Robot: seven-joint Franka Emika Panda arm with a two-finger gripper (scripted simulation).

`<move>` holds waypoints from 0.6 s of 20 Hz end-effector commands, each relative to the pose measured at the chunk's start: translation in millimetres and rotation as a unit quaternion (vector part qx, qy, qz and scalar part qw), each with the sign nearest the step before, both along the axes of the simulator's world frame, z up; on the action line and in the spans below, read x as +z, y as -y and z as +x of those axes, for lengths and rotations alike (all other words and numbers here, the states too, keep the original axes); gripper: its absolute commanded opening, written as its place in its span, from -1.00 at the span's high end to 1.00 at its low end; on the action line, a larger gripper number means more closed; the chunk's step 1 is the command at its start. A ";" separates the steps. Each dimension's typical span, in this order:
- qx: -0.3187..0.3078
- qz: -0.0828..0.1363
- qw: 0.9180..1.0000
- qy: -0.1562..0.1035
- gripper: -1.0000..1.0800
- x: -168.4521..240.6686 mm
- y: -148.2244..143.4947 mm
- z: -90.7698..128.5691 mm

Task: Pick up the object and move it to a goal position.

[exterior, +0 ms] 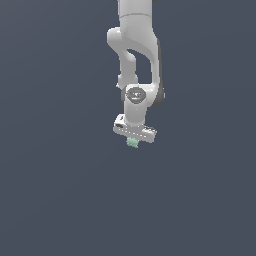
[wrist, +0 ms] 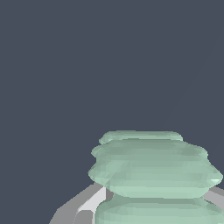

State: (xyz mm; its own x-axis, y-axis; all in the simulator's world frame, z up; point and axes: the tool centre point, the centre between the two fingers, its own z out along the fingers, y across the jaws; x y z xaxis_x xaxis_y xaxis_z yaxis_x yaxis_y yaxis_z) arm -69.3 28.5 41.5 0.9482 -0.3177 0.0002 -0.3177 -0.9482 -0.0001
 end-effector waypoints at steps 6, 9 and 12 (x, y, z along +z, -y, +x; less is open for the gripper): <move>0.000 0.000 1.000 0.000 1.00 0.1 -0.1 0.3; 0.000 0.000 1.000 0.000 1.00 1.9 0.0 1.7; 0.000 0.000 1.000 0.000 1.00 7.4 0.4 6.0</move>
